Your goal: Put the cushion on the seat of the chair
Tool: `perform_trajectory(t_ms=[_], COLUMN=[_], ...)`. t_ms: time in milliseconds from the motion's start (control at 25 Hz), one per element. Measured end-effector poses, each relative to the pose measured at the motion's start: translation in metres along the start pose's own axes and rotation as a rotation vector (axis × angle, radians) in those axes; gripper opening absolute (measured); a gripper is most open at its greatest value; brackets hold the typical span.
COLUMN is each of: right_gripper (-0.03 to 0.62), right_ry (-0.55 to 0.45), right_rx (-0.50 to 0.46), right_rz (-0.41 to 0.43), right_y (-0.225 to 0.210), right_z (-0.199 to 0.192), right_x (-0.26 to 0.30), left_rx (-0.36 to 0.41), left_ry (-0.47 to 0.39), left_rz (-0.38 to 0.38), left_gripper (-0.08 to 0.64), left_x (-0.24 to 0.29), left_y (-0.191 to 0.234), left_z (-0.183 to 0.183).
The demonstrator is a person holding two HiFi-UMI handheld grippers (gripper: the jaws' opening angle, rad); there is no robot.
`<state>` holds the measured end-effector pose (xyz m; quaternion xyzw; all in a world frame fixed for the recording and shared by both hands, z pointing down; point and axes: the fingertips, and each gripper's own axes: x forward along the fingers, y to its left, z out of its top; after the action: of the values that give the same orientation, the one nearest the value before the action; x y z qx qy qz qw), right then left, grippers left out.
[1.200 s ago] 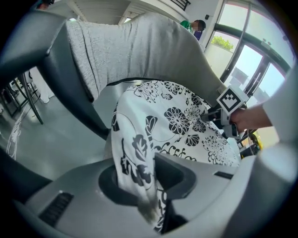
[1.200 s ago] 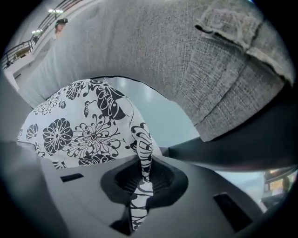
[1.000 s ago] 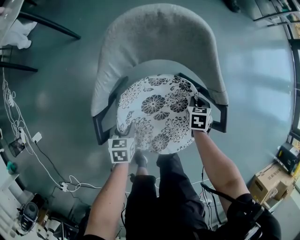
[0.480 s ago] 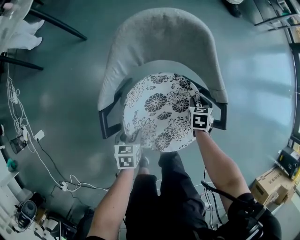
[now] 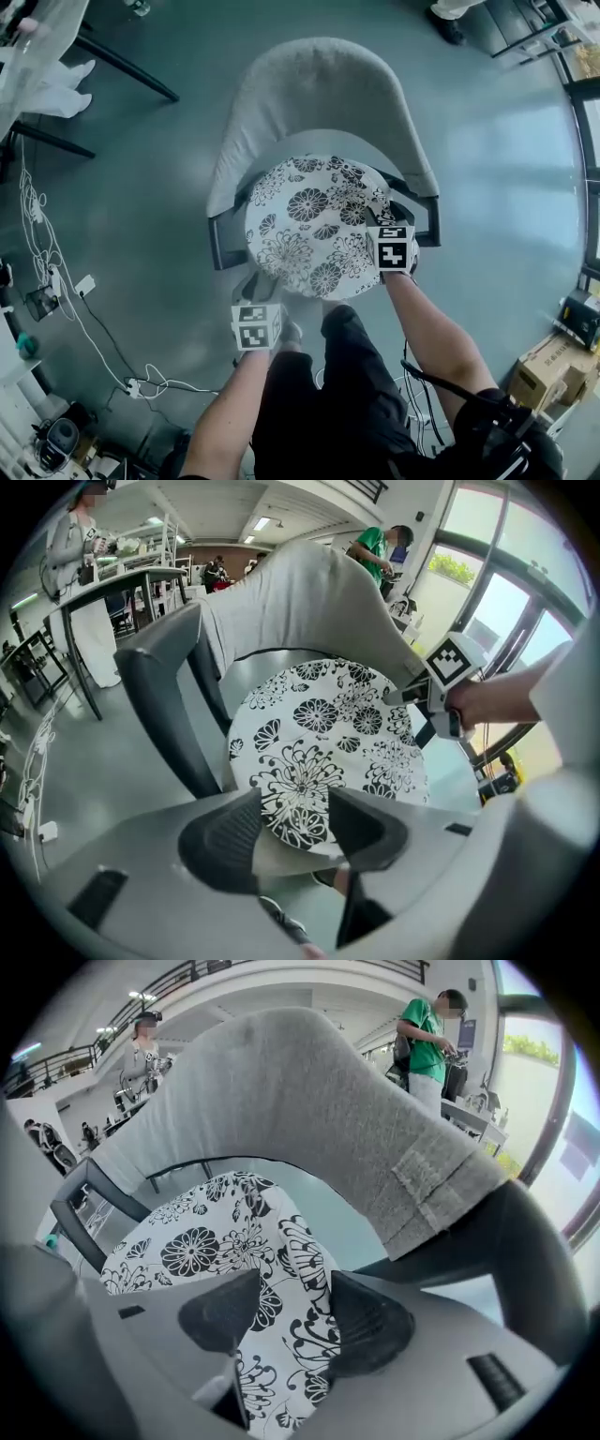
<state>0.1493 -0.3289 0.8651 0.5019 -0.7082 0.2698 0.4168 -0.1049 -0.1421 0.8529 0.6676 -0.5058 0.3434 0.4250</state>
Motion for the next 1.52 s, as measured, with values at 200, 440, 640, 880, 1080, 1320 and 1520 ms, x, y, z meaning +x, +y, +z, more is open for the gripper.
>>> perform_trajectory(t_ms=[200, 440, 640, 880, 1080, 1320, 1520], right_gripper=[0.290, 0.275, 0.222, 0.095, 0.044, 0.028, 0.028], right_ry=[-0.028, -0.076, -0.167, -0.310, -0.413, -0.525, -0.596], right_rx=[0.023, 0.070, 0.119, 0.129, 0.172, 0.170, 0.147], right_rz=[-0.010, -0.016, 0.028, 0.100, 0.102, 0.175, 0.202], right_y=[-0.001, 0.009, 0.029, 0.059, 0.067, 0.100, 0.121], right_z=[-0.002, -0.003, 0.015, 0.050, 0.081, 0.101, 0.109], right_x=[-0.029, -0.075, -0.126, -0.197, -0.256, -0.336, -0.393], left_rx=[0.040, 0.071, 0.089, 0.114, 0.141, 0.140, 0.200], left_ry=[-0.080, -0.187, -0.300, -0.431, -0.565, -0.686, -0.771], left_rz=[-0.049, -0.124, -0.137, -0.181, -0.234, -0.214, -0.279], left_gripper=[0.207, 0.206, 0.206, 0.175, 0.114, 0.028, 0.009], left_x=[-0.027, -0.075, -0.124, -0.188, -0.245, -0.315, -0.366], left_y=[-0.013, -0.031, -0.036, -0.041, -0.048, -0.041, -0.054], left_z=[0.010, 0.025, 0.048, 0.075, 0.104, 0.114, 0.120])
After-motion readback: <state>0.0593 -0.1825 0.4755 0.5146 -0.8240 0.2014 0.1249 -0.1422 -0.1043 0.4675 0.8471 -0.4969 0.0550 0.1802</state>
